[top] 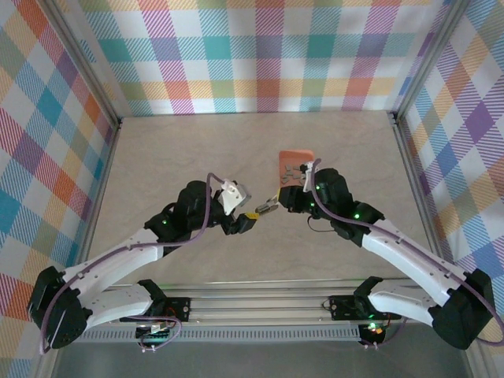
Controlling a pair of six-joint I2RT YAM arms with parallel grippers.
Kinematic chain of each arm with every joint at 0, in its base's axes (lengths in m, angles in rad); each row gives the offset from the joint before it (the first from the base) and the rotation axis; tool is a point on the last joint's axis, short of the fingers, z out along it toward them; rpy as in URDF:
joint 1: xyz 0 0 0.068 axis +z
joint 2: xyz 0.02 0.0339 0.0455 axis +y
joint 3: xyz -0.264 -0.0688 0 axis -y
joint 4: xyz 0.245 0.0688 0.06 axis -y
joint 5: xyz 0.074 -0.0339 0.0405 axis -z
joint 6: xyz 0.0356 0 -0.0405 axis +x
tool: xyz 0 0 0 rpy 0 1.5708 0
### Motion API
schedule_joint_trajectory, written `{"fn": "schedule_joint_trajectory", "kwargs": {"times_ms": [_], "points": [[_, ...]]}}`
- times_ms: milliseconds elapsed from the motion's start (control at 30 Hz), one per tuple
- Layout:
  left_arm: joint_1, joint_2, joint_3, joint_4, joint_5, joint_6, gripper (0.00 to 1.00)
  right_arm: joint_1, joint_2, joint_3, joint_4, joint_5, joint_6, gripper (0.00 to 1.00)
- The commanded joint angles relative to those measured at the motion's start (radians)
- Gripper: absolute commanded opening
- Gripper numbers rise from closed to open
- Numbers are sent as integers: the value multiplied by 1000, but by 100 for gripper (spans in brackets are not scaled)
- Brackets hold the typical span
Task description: Load the staples into the stapler
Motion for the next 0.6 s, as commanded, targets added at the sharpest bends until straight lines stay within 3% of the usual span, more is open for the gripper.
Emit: {"fn": "schedule_joint_trajectory", "kwargs": {"times_ms": [0,233,567], "points": [[-9,50,51,-63,-43,-42,67,9,26,37,-28,-27,-102,22],[-10,111,62,-73,-19,-120,68,10,118,70,8,-139,-104,21],[-11,173,44,10,2,-217,69,9,181,86,55,-203,-109,22]]}}
